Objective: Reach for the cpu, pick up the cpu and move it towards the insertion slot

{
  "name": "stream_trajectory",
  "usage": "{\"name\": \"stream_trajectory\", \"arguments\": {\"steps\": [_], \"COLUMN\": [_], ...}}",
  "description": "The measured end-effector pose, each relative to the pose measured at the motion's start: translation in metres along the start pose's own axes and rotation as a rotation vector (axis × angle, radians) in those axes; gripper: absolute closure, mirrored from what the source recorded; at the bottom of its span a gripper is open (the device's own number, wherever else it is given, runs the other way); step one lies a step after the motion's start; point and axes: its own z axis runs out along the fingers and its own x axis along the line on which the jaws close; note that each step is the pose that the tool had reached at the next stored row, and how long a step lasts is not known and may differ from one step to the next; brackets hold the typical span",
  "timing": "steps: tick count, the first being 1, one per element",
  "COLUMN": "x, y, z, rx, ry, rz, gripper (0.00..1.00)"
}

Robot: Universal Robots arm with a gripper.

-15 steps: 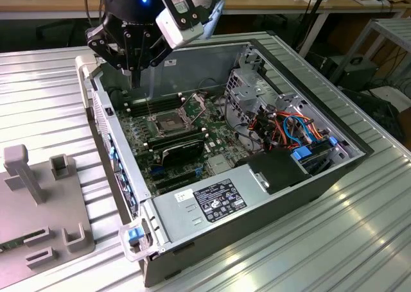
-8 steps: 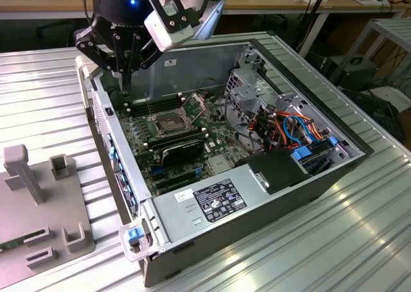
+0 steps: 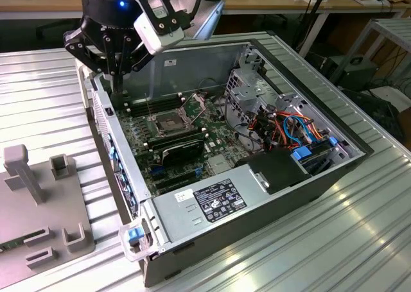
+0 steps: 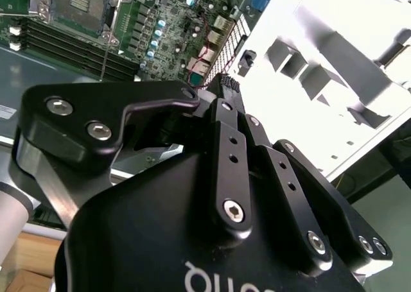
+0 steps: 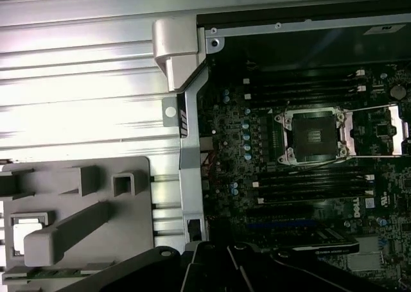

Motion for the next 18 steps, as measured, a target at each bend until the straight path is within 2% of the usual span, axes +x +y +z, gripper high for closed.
{"name": "stream_trajectory", "arguments": {"steps": [4,7,14,18], "x": [0.0036,0.0091,0.0167,0.0228], "y": [-0.0003,-0.0008,-0.0014,-0.0019], "z": [0.0008,0.002,0.0036,0.0048], "rx": [0.0004,0.0008,0.0014,0.0021], "ry": [0.0044,0.0108,0.0199,0.028], "rz": [0.0,0.0,0.001,0.001], "gripper": [0.89,0.89,0.89,0.89]}}
